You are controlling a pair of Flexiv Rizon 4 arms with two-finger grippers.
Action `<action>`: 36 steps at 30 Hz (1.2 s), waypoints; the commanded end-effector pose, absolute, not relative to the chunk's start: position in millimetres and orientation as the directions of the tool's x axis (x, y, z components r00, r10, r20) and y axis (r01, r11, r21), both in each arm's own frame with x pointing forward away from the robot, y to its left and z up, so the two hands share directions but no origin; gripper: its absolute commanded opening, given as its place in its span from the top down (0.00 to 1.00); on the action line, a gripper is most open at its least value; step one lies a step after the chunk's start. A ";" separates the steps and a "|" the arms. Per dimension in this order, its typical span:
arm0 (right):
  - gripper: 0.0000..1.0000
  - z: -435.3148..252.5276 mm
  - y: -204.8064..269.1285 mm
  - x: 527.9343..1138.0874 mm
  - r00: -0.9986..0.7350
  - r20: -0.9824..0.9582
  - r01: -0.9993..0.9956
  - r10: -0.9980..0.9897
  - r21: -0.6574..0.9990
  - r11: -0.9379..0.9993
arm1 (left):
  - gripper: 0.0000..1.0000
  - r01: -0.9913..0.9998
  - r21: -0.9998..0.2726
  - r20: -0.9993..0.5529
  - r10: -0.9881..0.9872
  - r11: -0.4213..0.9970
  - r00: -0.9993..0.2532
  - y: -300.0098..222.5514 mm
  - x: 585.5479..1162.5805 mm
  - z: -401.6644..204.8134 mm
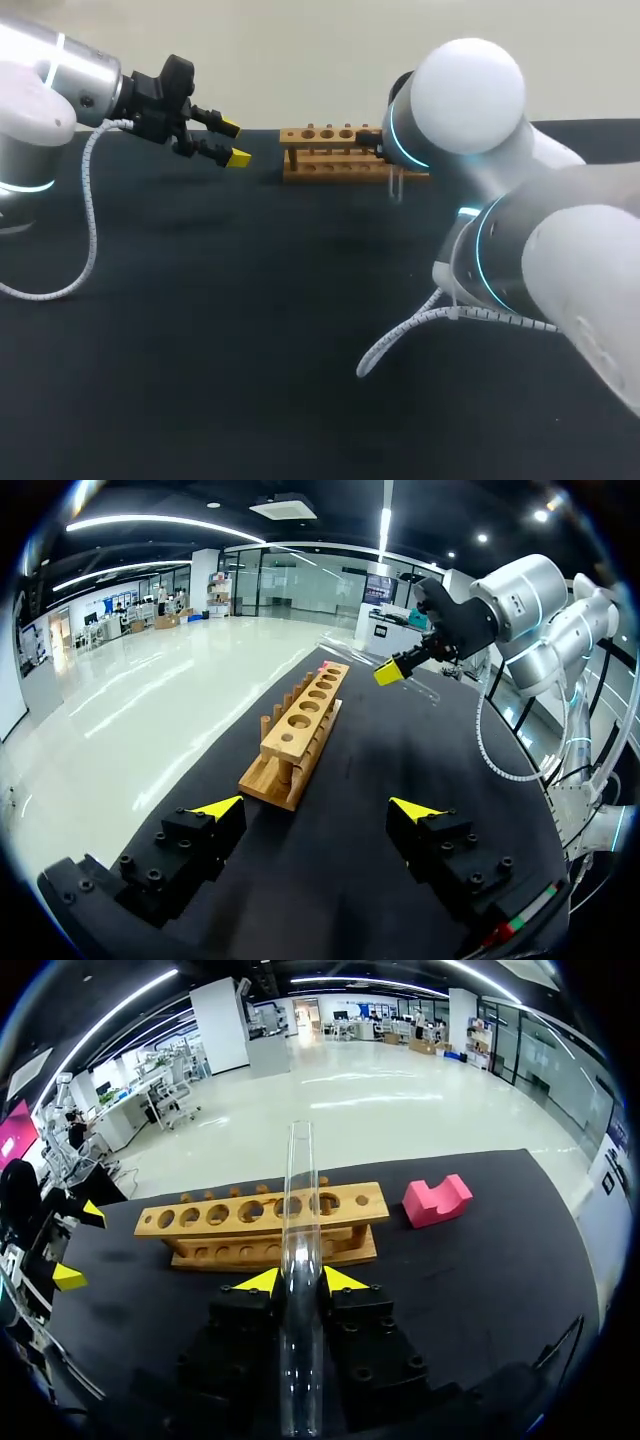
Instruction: Grasp the test tube, adjust it, and insert it.
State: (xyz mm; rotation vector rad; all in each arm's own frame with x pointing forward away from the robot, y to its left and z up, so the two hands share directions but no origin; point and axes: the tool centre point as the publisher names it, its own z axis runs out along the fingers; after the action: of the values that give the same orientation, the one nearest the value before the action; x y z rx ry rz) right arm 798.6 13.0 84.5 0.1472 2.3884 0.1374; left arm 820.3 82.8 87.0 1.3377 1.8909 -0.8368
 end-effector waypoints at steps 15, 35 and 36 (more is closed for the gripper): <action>1.00 68.8 32.3 809.0 -0.746 -0.645 0.070 0.164 0.170 0.983 | 0.00 0.956 -0.119 -0.813 0.526 0.270 -0.250 83.3 819.8 86.0; 1.00 52.2 33.3 809.1 -0.787 -0.596 0.070 0.159 0.170 0.983 | 0.00 0.956 -0.119 -0.813 0.526 0.270 -0.250 83.3 819.8 86.0; 1.00 51.3 33.4 809.2 -0.789 -0.594 0.069 0.159 0.171 0.983 | 0.00 0.956 -0.119 -0.813 0.526 0.270 -0.250 83.3 819.8 86.0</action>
State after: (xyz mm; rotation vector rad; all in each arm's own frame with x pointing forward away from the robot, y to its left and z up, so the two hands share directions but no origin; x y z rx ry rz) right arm 804.5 33.0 52.2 0.1616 2.4502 0.1799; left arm 820.3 82.8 87.0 1.3376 1.8909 -0.8367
